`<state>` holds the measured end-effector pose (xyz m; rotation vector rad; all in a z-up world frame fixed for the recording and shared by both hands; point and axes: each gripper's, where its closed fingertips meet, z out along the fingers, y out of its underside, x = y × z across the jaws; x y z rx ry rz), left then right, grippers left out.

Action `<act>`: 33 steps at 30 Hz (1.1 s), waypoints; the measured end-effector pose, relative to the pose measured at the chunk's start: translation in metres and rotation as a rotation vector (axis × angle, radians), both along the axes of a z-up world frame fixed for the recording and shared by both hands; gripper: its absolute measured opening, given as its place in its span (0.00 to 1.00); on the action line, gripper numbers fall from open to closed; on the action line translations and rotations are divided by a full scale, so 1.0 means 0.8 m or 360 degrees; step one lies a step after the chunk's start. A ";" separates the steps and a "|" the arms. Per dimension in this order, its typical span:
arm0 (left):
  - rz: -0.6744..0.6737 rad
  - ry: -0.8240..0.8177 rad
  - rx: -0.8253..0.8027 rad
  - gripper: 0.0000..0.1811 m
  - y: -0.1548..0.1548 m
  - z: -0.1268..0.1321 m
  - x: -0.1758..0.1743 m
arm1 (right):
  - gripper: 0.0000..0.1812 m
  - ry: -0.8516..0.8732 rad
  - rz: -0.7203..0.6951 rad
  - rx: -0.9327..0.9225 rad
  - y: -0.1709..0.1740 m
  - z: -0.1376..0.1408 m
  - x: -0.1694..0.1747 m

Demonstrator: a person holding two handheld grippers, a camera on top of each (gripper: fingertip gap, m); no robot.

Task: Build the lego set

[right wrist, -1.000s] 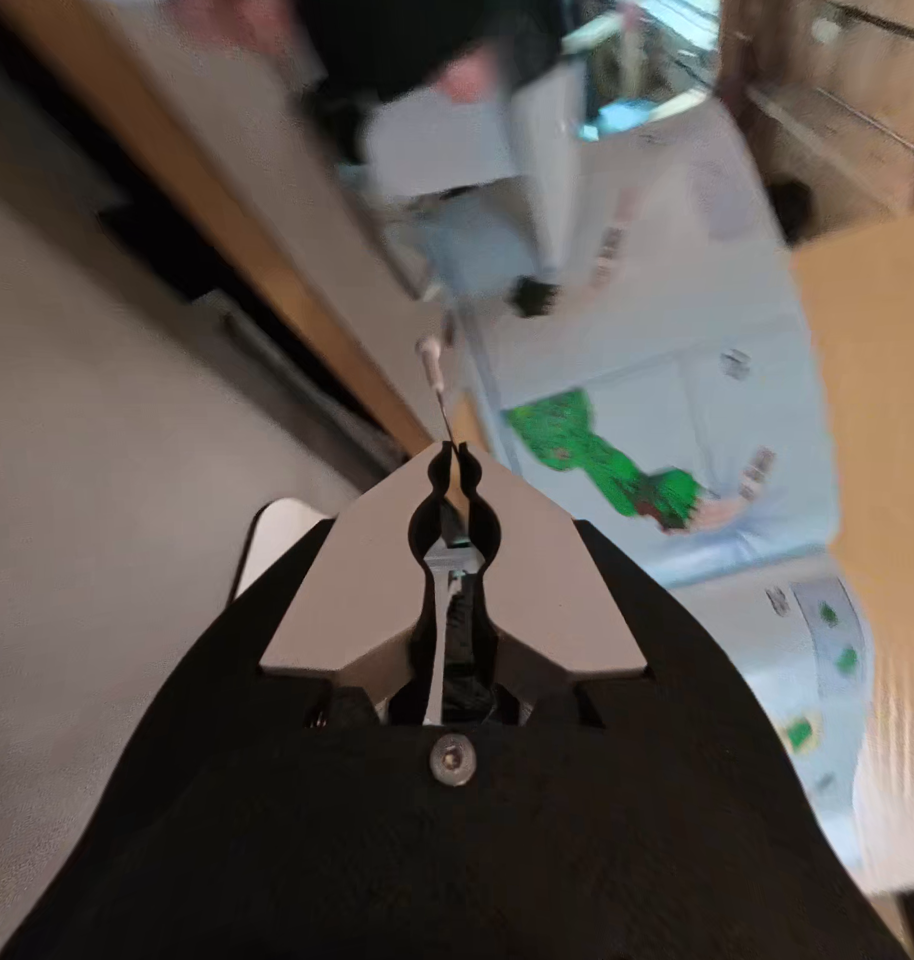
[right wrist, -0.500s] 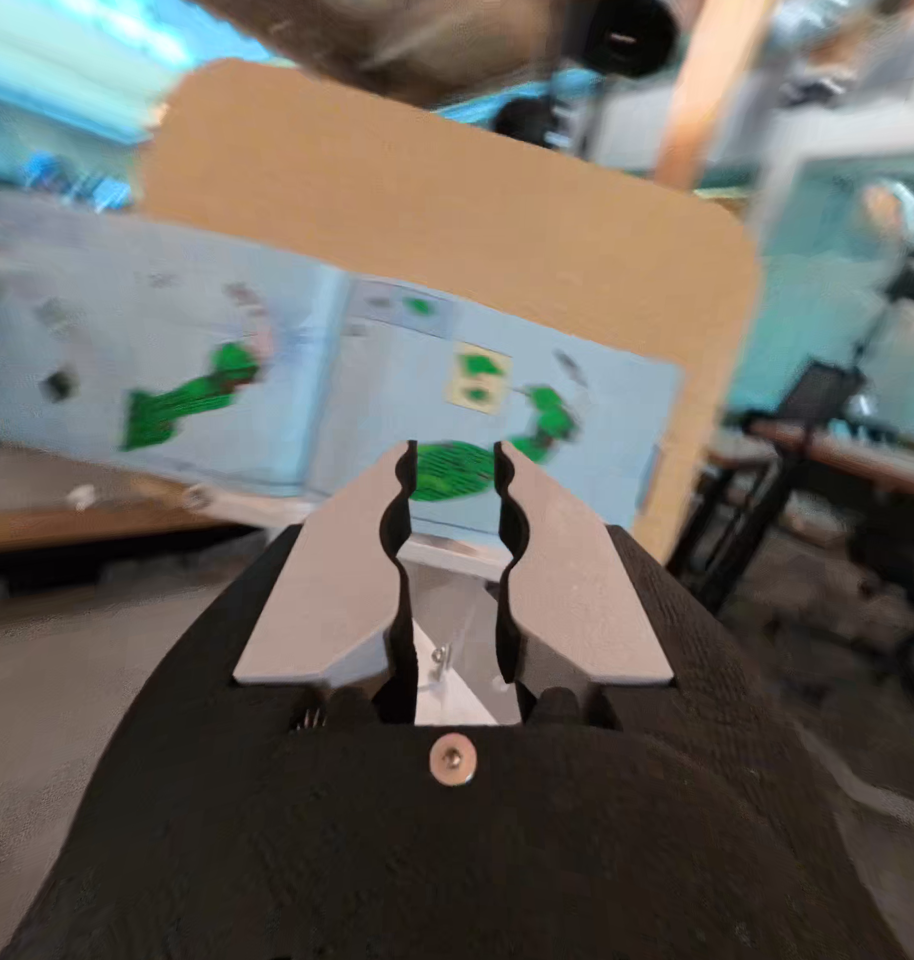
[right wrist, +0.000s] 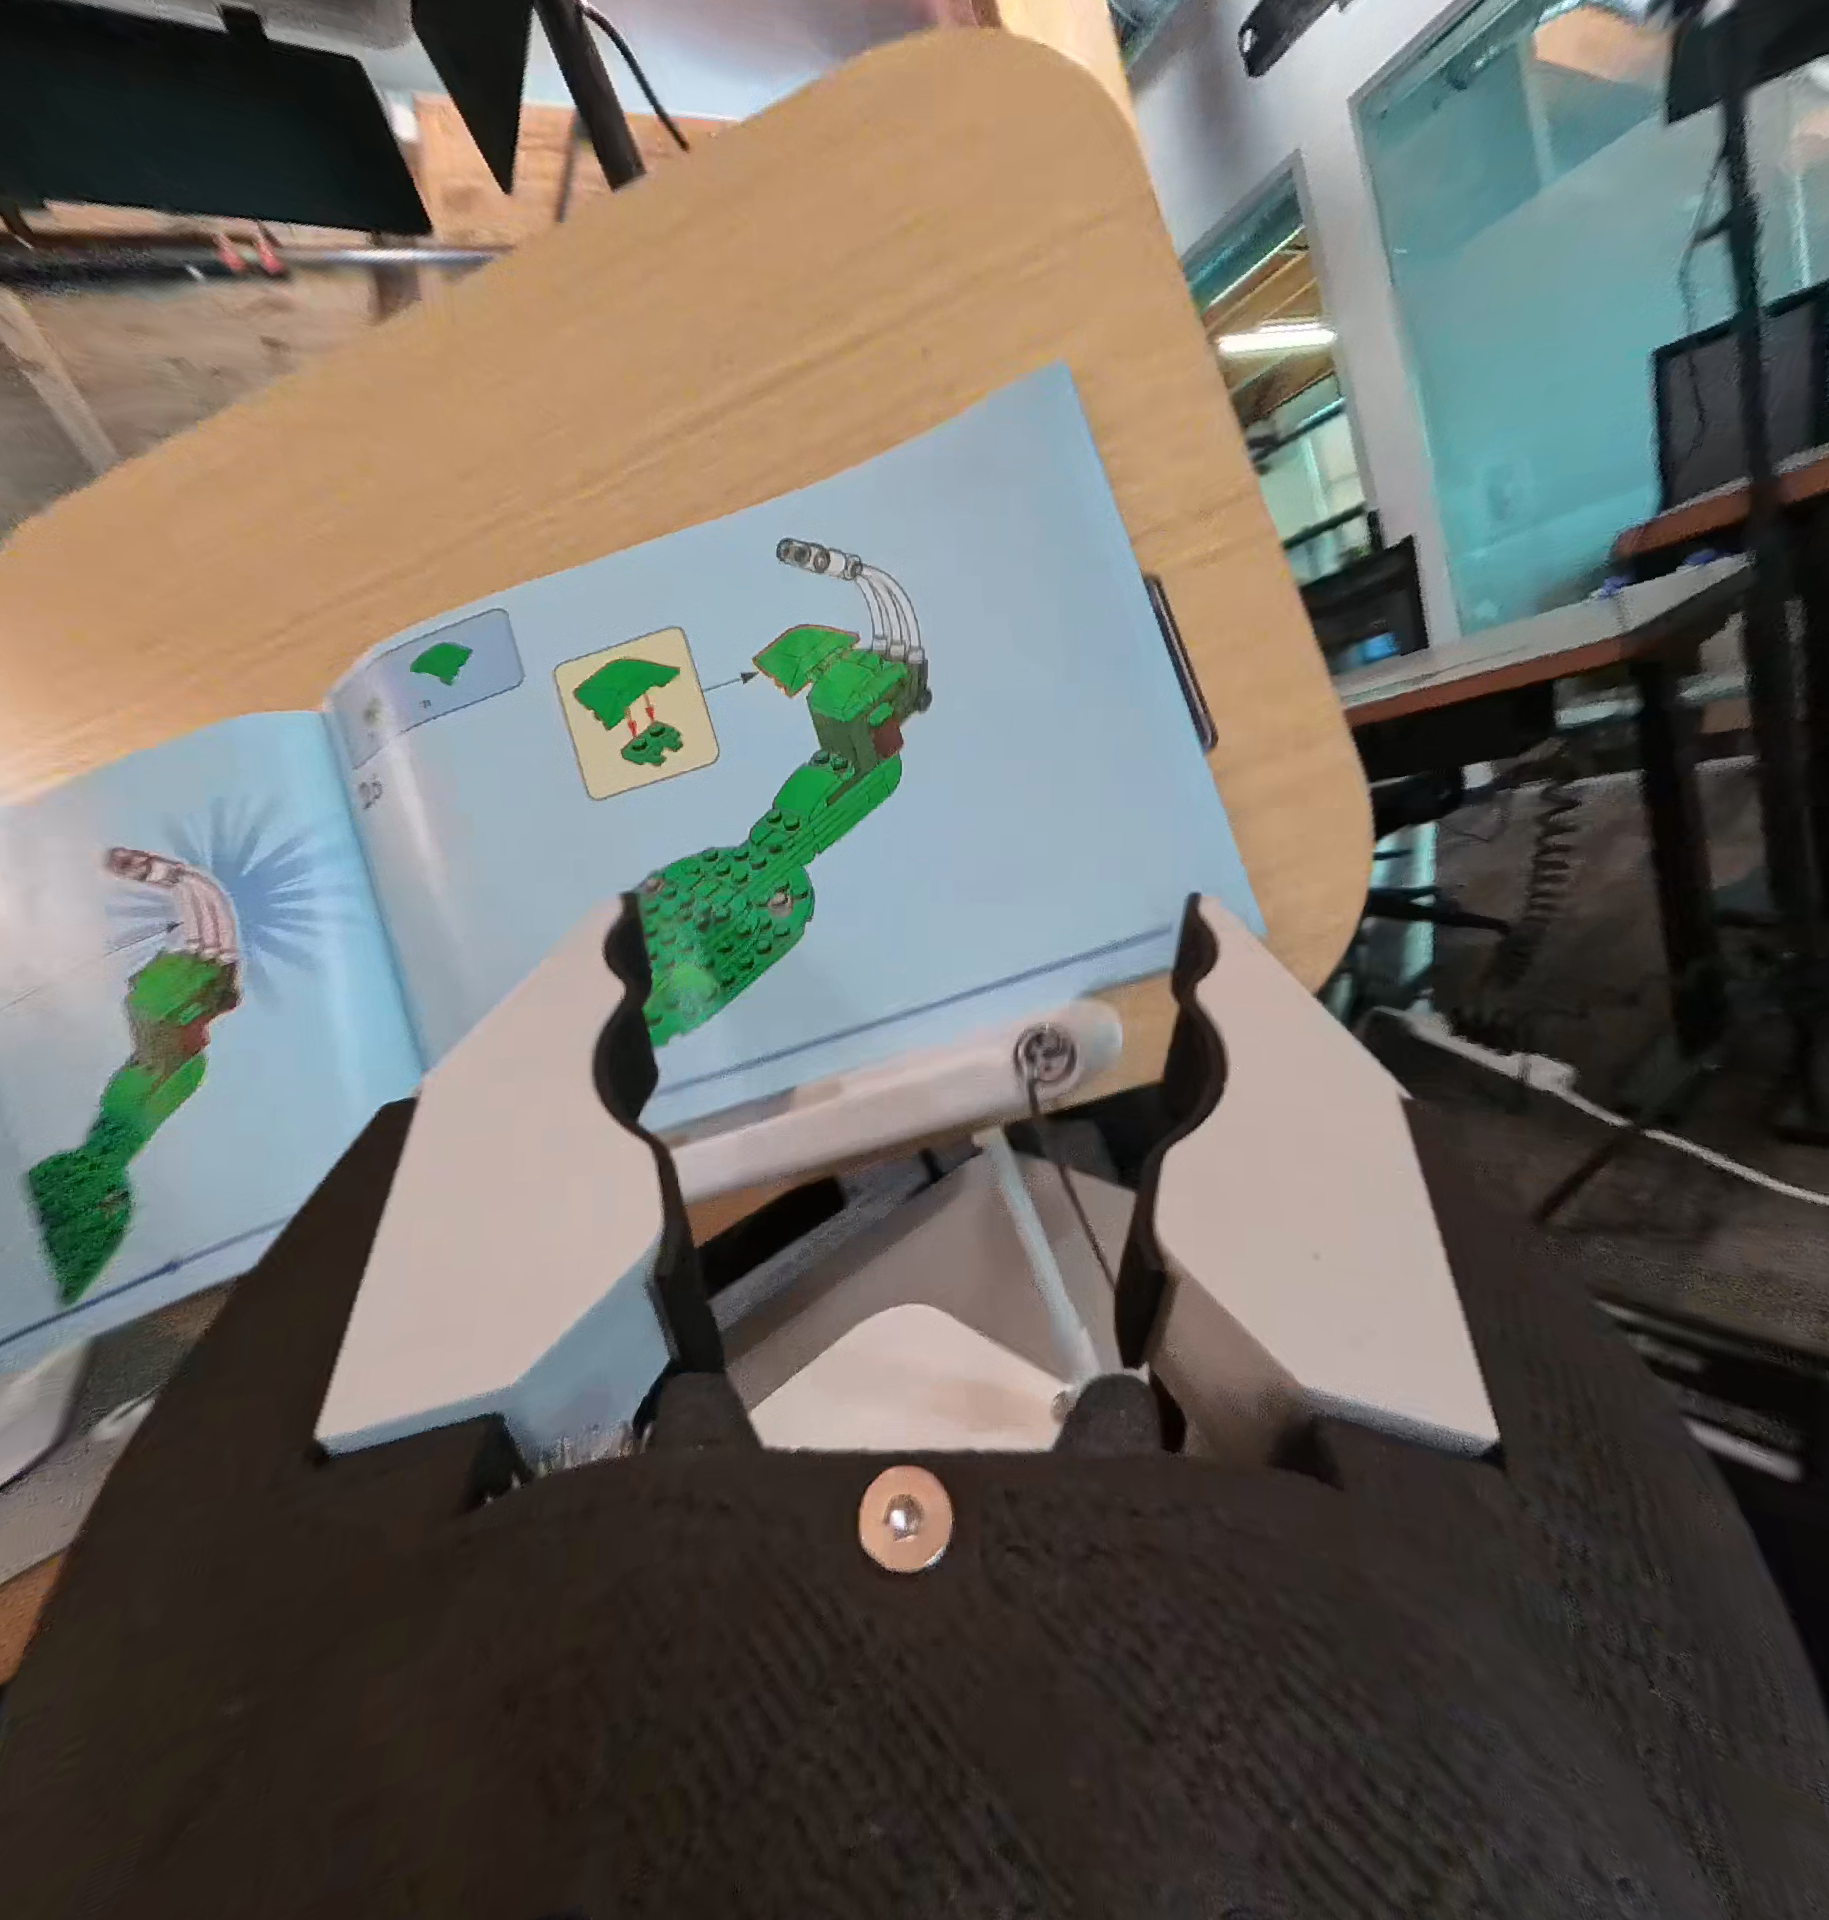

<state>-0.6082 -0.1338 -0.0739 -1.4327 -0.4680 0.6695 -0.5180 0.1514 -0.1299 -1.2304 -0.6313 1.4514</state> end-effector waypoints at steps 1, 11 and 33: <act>0.0010 0.0004 0.0006 0.23 -0.003 0.002 0.000 | 0.57 -0.0010 -0.0055 0.0022 0.004 0.006 -0.002; 0.0006 0.0043 0.0063 0.21 0.003 0.004 0.002 | 0.71 -0.0195 0.0070 0.0245 -0.022 0.012 -0.037; -0.0099 0.0053 0.0027 0.20 0.024 0.003 0.019 | 0.62 -0.0154 0.0083 -0.0023 0.018 -0.007 -0.012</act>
